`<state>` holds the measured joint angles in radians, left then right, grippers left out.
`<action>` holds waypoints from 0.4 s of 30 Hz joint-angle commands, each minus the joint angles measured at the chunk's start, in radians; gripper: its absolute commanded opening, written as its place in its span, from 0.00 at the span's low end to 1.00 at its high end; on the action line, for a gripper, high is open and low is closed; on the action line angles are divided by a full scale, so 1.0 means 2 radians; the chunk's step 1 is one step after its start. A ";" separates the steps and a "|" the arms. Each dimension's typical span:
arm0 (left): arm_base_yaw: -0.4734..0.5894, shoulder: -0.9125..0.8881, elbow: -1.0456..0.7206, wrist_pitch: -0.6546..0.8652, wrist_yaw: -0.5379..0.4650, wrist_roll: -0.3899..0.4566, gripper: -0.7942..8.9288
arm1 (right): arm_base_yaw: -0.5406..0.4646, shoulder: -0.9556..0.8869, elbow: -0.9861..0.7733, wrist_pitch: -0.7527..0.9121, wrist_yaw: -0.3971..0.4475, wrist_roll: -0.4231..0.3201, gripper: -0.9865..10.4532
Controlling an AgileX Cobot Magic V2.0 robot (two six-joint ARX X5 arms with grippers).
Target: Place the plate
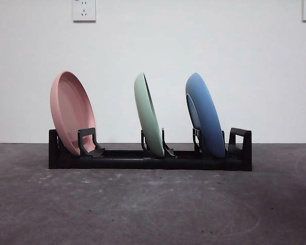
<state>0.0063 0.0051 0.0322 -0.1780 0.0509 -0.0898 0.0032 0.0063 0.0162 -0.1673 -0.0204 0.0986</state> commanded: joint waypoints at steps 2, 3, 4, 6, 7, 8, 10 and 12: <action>-0.001 -0.001 -0.008 0.010 0.016 -0.101 0.09 | 0.002 -0.001 0.002 0.001 -0.029 0.082 0.10; -0.003 -0.001 -0.004 0.009 0.026 -0.116 0.09 | 0.004 -0.001 0.005 0.001 -0.036 0.094 0.10; -0.006 0.001 0.000 0.009 0.030 -0.132 0.09 | 0.007 -0.001 0.008 0.000 -0.039 0.104 0.10; -0.012 0.003 0.009 0.010 0.031 -0.148 0.09 | 0.011 -0.001 0.016 -0.001 -0.040 0.121 0.10; -0.016 0.006 0.017 0.010 0.031 -0.154 0.09 | 0.014 -0.001 0.025 -0.005 -0.042 0.129 0.10; -0.019 0.009 0.023 0.009 0.031 -0.159 0.09 | 0.016 -0.001 0.033 -0.010 -0.043 0.137 0.10; -0.024 0.021 0.044 0.008 0.031 -0.166 0.09 | 0.021 0.000 0.052 -0.022 -0.044 0.155 0.10; -0.027 0.037 0.066 0.007 0.031 -0.166 0.09 | 0.025 0.004 0.074 -0.038 -0.045 0.161 0.10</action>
<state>-0.0460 0.0704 0.1379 -0.1799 0.1101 -0.3996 0.0486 0.0101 0.1463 -0.2424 -0.1074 0.3767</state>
